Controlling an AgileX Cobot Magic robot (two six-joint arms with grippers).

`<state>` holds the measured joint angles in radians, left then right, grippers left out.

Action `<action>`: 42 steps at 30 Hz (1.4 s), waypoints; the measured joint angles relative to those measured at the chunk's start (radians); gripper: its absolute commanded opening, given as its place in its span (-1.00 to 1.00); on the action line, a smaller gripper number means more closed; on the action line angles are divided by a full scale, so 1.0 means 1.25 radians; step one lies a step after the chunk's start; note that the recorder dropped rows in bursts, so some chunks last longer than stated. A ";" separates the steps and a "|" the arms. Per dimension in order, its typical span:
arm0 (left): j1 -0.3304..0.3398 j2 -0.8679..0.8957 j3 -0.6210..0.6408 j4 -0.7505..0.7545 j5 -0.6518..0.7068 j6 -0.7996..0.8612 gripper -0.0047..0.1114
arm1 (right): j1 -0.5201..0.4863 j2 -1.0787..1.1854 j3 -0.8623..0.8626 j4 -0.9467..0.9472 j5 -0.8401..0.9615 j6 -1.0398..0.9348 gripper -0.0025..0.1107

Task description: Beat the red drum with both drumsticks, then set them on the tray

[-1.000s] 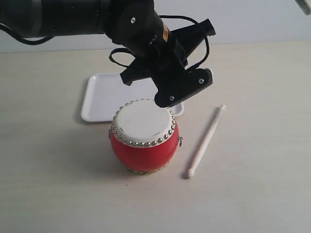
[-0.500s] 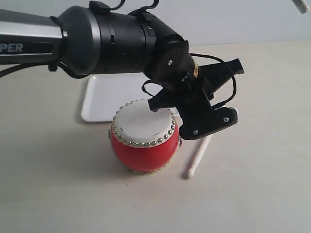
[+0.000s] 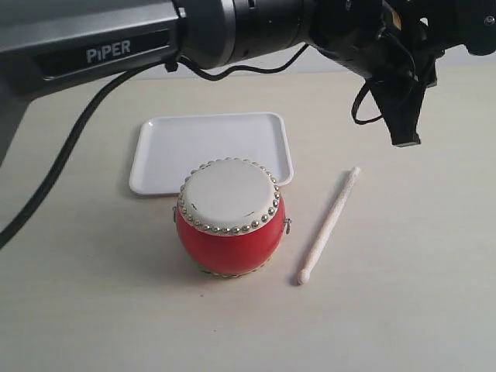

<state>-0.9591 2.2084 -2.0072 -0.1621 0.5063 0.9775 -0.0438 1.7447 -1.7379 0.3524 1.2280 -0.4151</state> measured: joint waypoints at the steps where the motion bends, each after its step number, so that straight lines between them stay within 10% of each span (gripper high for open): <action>1: 0.000 0.006 -0.005 0.009 0.014 -0.015 -0.92 | 0.000 0.000 0.000 0.000 0.000 0.000 -0.96; 9: 0.000 0.010 -0.012 0.109 0.153 -0.143 -0.92 | 0.000 0.000 0.000 0.000 0.000 -0.007 -0.96; 16: -0.008 0.052 -0.039 0.172 0.256 -0.509 -0.92 | 0.000 0.000 0.000 0.000 0.000 -0.012 -0.96; 19: -0.010 0.090 -0.101 0.178 0.312 -0.664 -0.62 | 0.000 0.000 0.000 0.000 0.000 -0.012 -0.96; 24: -0.012 0.171 -0.146 0.139 0.346 -0.747 0.01 | 0.000 0.000 0.000 0.000 0.000 -0.012 -0.96; 42: 0.001 0.230 -0.150 0.160 0.336 -0.866 0.03 | 0.000 0.000 0.000 0.005 0.000 -0.012 -0.96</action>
<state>-0.9581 2.4956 -2.1944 0.0380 0.9258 -0.1053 -0.0438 1.7447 -1.7379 0.3584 1.2280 -0.4307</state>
